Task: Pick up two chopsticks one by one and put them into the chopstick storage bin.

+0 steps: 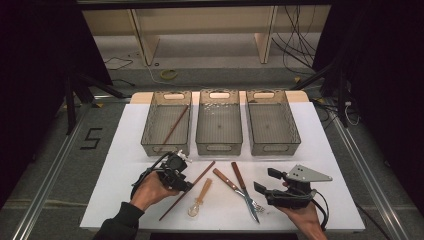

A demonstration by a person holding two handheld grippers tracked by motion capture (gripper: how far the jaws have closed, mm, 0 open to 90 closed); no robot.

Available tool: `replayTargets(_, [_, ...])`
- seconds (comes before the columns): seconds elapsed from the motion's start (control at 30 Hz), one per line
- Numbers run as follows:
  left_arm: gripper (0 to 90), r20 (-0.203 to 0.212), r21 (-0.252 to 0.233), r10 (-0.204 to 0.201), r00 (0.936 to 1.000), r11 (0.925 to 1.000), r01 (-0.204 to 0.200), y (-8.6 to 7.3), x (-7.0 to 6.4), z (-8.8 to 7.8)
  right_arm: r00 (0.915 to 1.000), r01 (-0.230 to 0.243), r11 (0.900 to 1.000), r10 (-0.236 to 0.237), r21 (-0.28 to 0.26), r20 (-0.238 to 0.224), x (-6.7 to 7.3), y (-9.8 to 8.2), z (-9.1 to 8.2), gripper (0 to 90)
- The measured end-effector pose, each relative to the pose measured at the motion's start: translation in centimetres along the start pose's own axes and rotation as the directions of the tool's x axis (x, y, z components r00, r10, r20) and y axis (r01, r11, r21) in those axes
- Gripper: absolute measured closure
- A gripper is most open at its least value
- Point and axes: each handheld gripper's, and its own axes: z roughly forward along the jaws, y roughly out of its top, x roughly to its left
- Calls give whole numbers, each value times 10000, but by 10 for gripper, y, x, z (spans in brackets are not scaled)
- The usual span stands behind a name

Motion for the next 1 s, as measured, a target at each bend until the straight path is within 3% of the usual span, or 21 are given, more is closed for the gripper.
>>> replayTargets(0.43, [683,18,285,463,9989,9985,-463,0,-7,9,10000,35,10000,-35,13,-38,1,0,1,283])
replayTargets(0.57, [723,-22,322,399,9992,9987,-398,0,-9,13,10000,44,10000,-44,7,-45,1,0,1,283])
replayTargets(1.0, [812,-493,374,731,9961,9968,-713,0,-12,14,10000,59,10000,-59,25,-28,1,0,0,283])
